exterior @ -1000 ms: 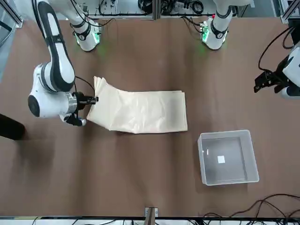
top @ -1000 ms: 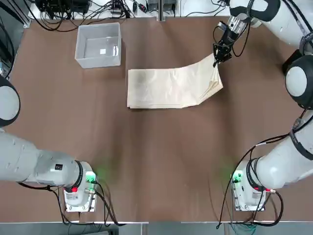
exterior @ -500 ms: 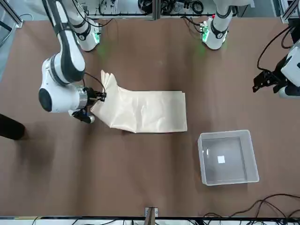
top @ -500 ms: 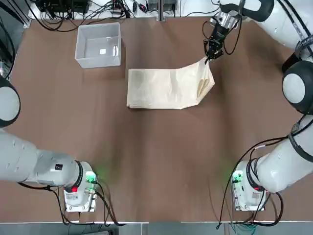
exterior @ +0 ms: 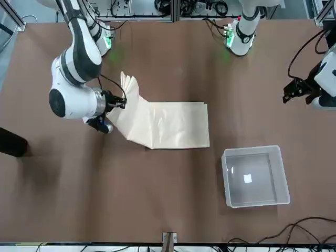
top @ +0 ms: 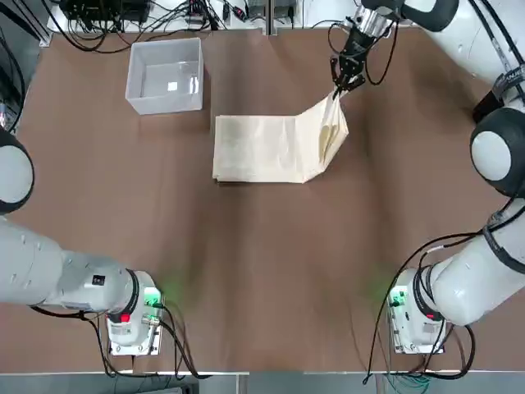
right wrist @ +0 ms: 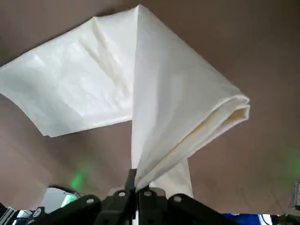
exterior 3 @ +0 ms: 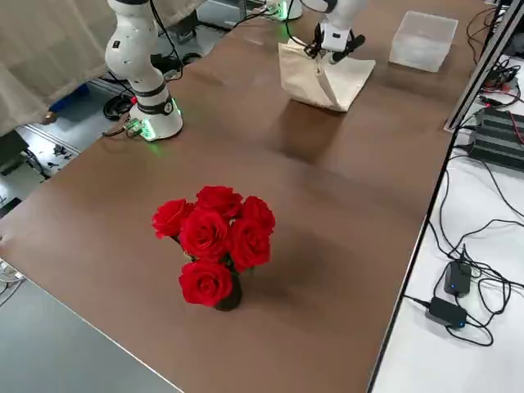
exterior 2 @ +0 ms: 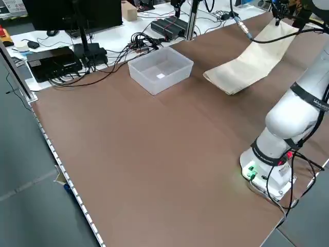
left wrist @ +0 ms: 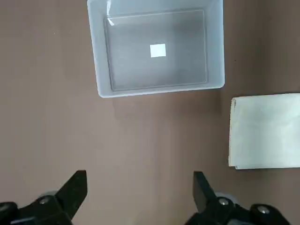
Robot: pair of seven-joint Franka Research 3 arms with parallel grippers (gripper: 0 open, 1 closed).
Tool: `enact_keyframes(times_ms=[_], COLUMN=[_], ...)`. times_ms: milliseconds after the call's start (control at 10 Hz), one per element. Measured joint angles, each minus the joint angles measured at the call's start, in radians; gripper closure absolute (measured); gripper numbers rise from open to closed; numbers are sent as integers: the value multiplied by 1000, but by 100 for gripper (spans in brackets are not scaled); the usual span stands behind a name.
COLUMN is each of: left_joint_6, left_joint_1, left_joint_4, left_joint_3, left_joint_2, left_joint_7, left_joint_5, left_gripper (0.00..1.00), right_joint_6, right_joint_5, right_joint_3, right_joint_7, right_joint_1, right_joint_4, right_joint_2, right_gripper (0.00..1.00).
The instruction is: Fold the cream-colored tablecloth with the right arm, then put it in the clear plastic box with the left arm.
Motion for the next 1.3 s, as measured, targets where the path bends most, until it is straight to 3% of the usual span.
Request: enact_keyframes(times_ms=[500,1300], left_joint_6=[0,0], left_joint_1=[0,0], left_joint_4=[0,0], left_joint_3=[0,-1], left_joint_2=[0,0], left_joint_7=[0,0], left_joint_5=[0,0], left_gripper=[0,0], right_joint_6=[12,203], right_joint_5=[58,104], right_joint_3=[0,1], right_joint_7=[79,154], right_joint_1=[82,211], right_joint_4=[27,25], right_joint_2=[0,13], right_gripper=[96,96])
